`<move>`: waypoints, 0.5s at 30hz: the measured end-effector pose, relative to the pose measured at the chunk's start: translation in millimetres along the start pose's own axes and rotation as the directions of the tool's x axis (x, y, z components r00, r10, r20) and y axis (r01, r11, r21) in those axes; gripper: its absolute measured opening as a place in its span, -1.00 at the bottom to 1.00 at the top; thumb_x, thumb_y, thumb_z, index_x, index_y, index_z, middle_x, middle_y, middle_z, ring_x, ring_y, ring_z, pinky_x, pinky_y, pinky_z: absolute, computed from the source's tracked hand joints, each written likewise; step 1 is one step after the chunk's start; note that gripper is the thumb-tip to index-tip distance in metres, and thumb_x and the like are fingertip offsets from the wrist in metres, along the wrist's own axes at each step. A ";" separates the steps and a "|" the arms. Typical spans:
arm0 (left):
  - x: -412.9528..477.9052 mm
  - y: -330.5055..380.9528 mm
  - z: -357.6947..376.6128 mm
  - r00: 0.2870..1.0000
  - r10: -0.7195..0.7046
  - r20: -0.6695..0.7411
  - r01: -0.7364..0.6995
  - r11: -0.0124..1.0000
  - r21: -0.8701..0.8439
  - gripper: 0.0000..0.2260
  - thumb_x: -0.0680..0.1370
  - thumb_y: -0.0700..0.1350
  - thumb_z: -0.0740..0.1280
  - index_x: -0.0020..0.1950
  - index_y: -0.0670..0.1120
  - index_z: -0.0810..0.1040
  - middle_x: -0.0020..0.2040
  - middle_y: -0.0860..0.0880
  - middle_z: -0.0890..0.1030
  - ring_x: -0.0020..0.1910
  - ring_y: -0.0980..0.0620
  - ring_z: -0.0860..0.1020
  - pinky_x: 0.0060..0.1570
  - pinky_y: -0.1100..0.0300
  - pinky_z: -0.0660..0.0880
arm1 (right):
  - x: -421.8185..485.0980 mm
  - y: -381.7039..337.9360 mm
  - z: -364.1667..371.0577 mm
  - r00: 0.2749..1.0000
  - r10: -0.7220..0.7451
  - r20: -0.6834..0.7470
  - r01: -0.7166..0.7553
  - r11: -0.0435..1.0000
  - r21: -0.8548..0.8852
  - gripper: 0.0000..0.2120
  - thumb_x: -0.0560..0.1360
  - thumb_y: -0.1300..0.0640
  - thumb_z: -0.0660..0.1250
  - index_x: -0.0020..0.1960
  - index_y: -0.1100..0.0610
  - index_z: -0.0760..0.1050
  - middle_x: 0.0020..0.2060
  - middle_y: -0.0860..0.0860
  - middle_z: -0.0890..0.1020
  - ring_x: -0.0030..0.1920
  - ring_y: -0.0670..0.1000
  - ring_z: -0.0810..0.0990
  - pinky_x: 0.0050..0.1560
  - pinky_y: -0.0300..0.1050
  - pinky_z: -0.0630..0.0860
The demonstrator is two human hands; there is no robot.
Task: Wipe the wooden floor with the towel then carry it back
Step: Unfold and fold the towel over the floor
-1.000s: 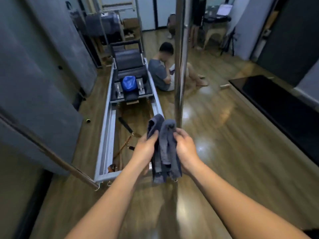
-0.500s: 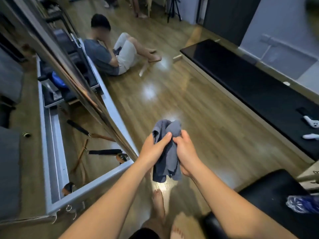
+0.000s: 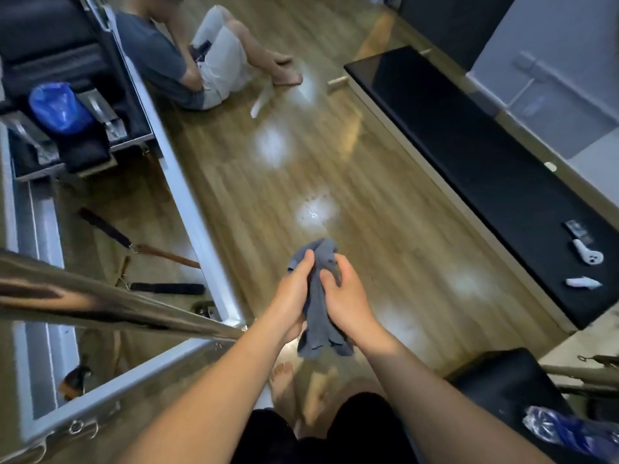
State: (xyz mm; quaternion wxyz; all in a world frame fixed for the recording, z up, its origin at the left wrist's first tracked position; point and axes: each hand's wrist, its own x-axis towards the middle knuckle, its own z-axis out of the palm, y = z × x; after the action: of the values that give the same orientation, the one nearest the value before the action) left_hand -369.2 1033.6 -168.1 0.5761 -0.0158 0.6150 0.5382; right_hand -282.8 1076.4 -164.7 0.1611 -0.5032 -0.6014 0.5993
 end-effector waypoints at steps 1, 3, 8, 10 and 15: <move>6.5 2.7 5.9 1.000 -0.022 -0.013 0.020 0.996 -0.086 -0.58 0.53 0.25 0.35 0.16 -0.06 0.62 -0.01 -0.07 0.72 -0.07 0.03 0.69 -0.16 0.18 0.60 | 7.2 -3.1 0.9 0.999 -0.021 0.042 0.024 0.998 -0.065 -0.71 0.63 0.14 0.19 0.32 -0.02 0.47 0.20 0.00 0.63 0.21 0.03 0.60 0.24 0.09 0.52; 23.8 6.0 17.6 0.997 -0.071 -0.030 0.060 0.963 -0.263 -0.59 0.51 0.25 0.37 0.06 -0.09 0.62 0.02 -0.04 0.67 -0.10 0.08 0.65 -0.17 0.21 0.57 | 20.9 -8.2 1.3 0.982 -0.069 0.176 0.096 0.984 -0.151 -0.66 0.59 0.23 0.21 0.33 0.04 0.50 0.30 -0.03 0.56 0.31 -0.07 0.51 0.31 -0.19 0.44; 80.8 23.2 39.3 0.975 -0.138 -0.173 0.069 0.933 -0.354 -0.80 0.59 -0.07 0.36 0.06 -0.20 0.59 -0.18 -0.12 0.69 -0.20 -0.05 0.69 -0.33 0.14 0.62 | 77.3 -9.7 -38.6 0.914 0.050 0.404 -0.012 0.995 -0.096 -0.53 0.51 0.43 0.22 0.40 0.24 0.48 0.51 -0.08 0.31 0.48 -0.11 0.31 0.37 -0.32 0.31; 102.1 27.7 56.7 0.970 -0.169 -0.175 0.087 0.913 -0.400 -0.78 0.63 -0.09 0.29 0.15 -0.21 0.58 -0.01 -0.20 0.69 -0.04 -0.16 0.68 -0.04 -0.03 0.64 | 113.7 -5.2 -67.0 0.905 0.073 0.420 -0.040 0.995 -0.087 -0.59 0.53 0.47 0.21 0.33 0.29 0.53 0.46 0.01 0.37 0.45 -0.09 0.33 0.47 -0.18 0.26; 158.2 34.7 105.9 0.980 -0.103 -0.173 0.021 0.907 -0.422 -0.81 0.60 -0.19 0.30 0.17 -0.11 0.61 0.03 -0.22 0.70 0.03 -0.16 0.69 -0.05 0.00 0.61 | 224.9 20.9 -142.1 0.926 0.064 0.373 -0.034 0.996 -0.087 -0.77 0.53 0.43 0.31 0.13 0.23 0.58 -0.12 -0.02 0.63 -0.13 -0.19 0.61 -0.06 -0.29 0.50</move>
State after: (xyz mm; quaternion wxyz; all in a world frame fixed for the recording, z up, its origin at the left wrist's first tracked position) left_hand -371.3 1215.3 -234.8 0.5144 -0.2098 0.5373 0.6346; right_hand -260.3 1330.7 -242.6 0.0082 -0.4002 -0.6314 0.6641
